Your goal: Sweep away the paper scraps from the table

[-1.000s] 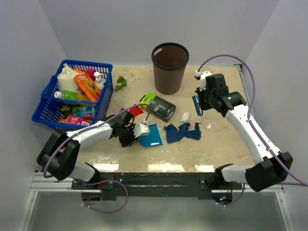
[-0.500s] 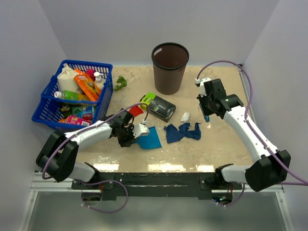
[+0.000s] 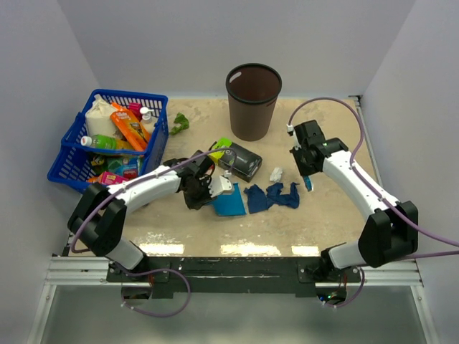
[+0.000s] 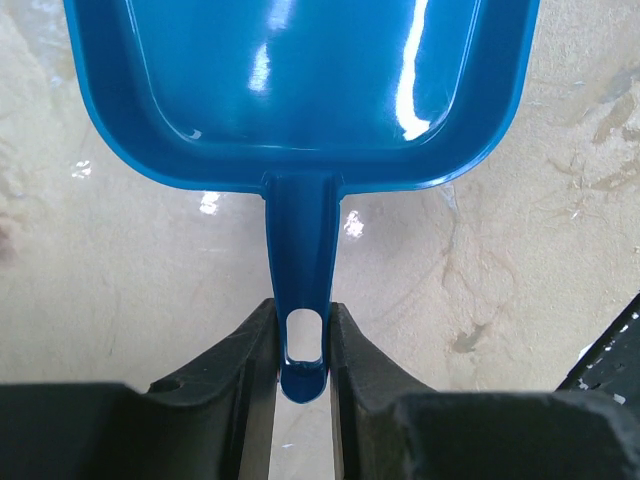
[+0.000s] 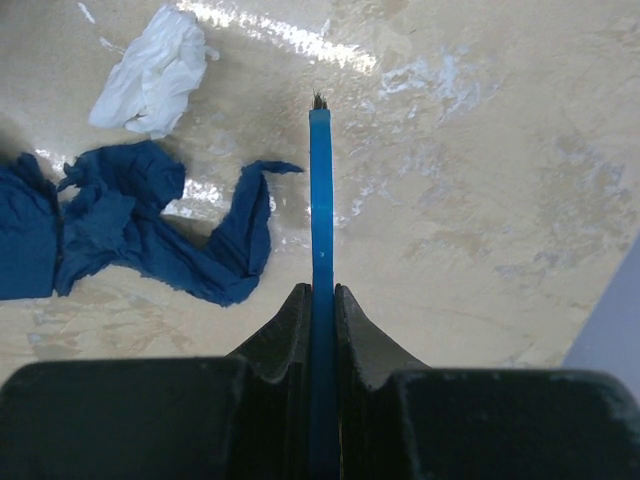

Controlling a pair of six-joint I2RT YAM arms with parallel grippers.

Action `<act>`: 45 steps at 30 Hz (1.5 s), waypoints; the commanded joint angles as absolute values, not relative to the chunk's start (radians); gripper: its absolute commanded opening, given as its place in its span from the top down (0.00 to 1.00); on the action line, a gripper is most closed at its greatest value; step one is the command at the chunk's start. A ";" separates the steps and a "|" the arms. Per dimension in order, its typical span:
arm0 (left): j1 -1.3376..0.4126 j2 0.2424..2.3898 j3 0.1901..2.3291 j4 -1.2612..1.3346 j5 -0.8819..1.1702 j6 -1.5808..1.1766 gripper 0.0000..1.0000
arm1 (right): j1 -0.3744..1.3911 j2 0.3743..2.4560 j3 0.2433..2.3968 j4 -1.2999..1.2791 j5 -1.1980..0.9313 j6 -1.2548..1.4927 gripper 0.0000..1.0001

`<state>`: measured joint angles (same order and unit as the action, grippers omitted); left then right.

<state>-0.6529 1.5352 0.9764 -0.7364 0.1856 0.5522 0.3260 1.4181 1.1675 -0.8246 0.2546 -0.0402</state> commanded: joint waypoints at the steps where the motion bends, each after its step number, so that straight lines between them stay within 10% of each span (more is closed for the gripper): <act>1: -0.687 1.588 1.057 -0.802 0.146 0.531 1.00 | 0.324 1.419 1.141 -0.821 0.201 0.052 1.00; 31: -0.870 1.890 1.367 -0.752 0.175 0.437 1.00 | 0.353 1.341 1.098 -0.755 -0.301 0.186 1.00; 45: -0.850 1.798 1.232 -0.692 0.167 0.407 1.00 | 0.351 1.353 1.302 -0.790 -0.097 0.006 1.00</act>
